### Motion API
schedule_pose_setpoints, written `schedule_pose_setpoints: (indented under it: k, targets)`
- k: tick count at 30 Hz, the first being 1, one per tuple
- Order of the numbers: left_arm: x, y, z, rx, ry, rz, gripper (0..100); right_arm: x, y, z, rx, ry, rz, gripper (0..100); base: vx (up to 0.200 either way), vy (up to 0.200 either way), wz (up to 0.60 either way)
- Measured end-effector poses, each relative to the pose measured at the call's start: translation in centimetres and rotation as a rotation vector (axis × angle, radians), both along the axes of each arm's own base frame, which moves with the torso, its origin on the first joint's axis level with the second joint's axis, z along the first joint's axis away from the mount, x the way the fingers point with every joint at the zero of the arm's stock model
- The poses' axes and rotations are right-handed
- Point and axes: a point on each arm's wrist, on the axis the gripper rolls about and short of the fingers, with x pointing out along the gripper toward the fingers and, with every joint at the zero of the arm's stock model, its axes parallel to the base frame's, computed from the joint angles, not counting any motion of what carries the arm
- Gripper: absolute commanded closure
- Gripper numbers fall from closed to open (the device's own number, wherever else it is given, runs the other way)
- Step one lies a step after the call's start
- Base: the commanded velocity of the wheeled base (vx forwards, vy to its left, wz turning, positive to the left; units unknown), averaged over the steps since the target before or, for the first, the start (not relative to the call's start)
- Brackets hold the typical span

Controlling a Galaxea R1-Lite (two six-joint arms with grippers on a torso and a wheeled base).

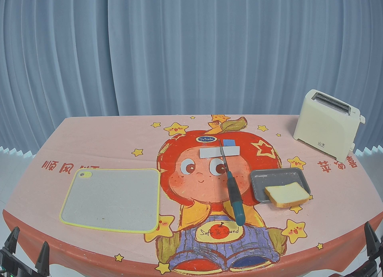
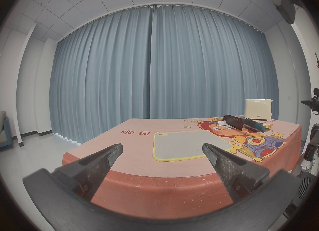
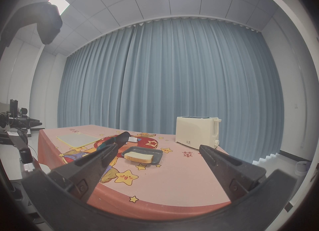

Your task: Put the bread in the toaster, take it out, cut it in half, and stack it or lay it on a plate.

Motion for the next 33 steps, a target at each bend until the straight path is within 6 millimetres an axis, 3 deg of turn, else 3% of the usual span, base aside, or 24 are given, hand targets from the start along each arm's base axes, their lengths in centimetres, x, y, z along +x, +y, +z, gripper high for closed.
schedule_pose_setpoints:
  k: [7,15,23,33]
  targets:
    - [0.0,0.0,0.0,0.0,0.0,0.0,0,1.4,0.0,1.7,-0.018,0.084,0.01,0,0.0,0.0,0.0]
    - [0.0,0.0,0.0,0.0,0.0,0.0,0,3.0,0.4,3.4,-0.017,0.154,0.168,0,0.0,0.0,0.0]
    - [0.0,0.0,0.0,0.0,0.0,0.0,0,5.3,0.5,5.5,-0.014,0.223,0.209,0,0.0,0.0,0.0]
    - [0.0,0.0,0.0,0.0,0.0,0.0,0,8.3,1.6,5.0,-0.038,0.395,0.376,0,0.0,0.0,0.0]
